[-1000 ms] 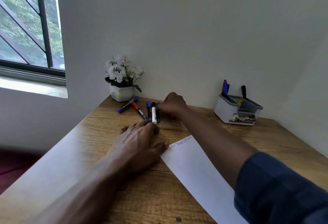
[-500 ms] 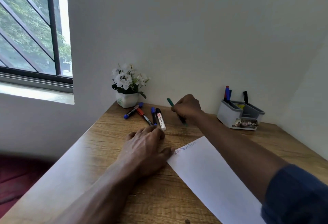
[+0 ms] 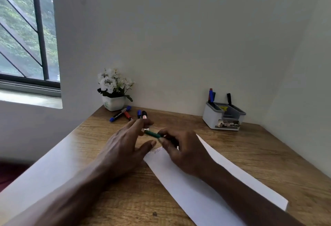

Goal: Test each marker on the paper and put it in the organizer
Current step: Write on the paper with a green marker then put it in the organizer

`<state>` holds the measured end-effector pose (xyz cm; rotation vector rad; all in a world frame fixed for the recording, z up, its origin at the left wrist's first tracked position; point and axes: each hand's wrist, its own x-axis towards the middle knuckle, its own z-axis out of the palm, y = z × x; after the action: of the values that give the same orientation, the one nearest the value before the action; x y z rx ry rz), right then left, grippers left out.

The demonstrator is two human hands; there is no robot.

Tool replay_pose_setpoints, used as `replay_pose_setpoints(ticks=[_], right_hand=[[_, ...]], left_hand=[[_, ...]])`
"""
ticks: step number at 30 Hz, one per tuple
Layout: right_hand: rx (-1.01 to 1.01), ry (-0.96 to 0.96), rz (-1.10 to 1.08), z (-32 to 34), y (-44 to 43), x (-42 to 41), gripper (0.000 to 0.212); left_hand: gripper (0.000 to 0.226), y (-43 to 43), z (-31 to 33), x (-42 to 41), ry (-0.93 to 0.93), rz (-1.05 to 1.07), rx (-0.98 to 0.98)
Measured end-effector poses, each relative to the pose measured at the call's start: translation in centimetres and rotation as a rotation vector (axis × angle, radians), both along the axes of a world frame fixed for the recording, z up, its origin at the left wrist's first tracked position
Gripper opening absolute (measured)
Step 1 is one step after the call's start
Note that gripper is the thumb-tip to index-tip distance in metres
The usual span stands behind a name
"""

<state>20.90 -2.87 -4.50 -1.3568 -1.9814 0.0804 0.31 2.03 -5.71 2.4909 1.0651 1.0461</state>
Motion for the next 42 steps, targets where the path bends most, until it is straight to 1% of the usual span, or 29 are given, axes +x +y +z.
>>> replay_pose_setpoints(ticks=[2,5,8,13,20,24,29,31,34,36,38,40,41,42], right_hand=[[0.049,-0.102,0.057,-0.3,-0.1,0.0,0.026],[0.089,-0.089,0.074,-0.4,-0.1,-0.1,0.035],[0.124,-0.1,0.087,-0.4,-0.1,0.0,0.039],[0.148,-0.119,0.086,-0.3,-0.3,0.5,0.035],[0.138,-0.108,0.086,-0.5,-0.3,0.5,0.034],[0.161,-0.078,0.029,-0.6,-0.1,0.8,0.036],[0.123,-0.072,0.0,-0.2,0.0,1.1,0.033],[0.134,0.0,-0.029,0.2,0.2,1.5,0.034],[0.178,0.175,-0.169,0.6,0.7,2.7,0.041],[0.134,0.291,-0.219,0.4,0.9,3.2,0.035],[0.07,0.403,-0.193,0.3,0.8,3.5,0.023],[0.02,0.473,-0.134,0.2,0.8,3.6,0.04],[0.003,0.49,-0.115,0.2,0.9,3.7,0.04],[-0.018,0.516,-0.104,0.3,0.9,3.6,0.035]], left_hand=[[0.048,-0.3,0.1,0.1,-0.002,-0.023,0.066],[0.039,-0.8,0.3,0.2,-0.003,-0.069,0.115],[0.035,-1.0,0.6,0.4,-0.042,-0.071,0.128],[0.029,-1.2,0.6,0.7,-0.099,-0.048,0.127],[0.029,-1.2,0.5,0.7,-0.149,-0.051,0.113],[0.029,-1.4,0.6,0.6,-0.172,-0.048,0.127],[0.026,-1.3,0.6,0.6,-0.201,-0.04,0.134],[0.025,-1.1,0.6,0.4,-0.264,0.016,0.145],[0.024,-0.6,0.8,-0.1,-0.319,0.146,0.207],[0.023,-0.2,0.8,-0.5,-0.287,0.208,0.21],[0.025,0.0,0.6,-0.6,-0.228,0.241,0.173],[0.027,0.1,0.4,-0.4,-0.162,0.247,0.134],[0.027,0.0,0.3,-0.3,-0.132,0.247,0.114],[0.028,0.0,0.3,-0.2,-0.104,0.248,0.096]])
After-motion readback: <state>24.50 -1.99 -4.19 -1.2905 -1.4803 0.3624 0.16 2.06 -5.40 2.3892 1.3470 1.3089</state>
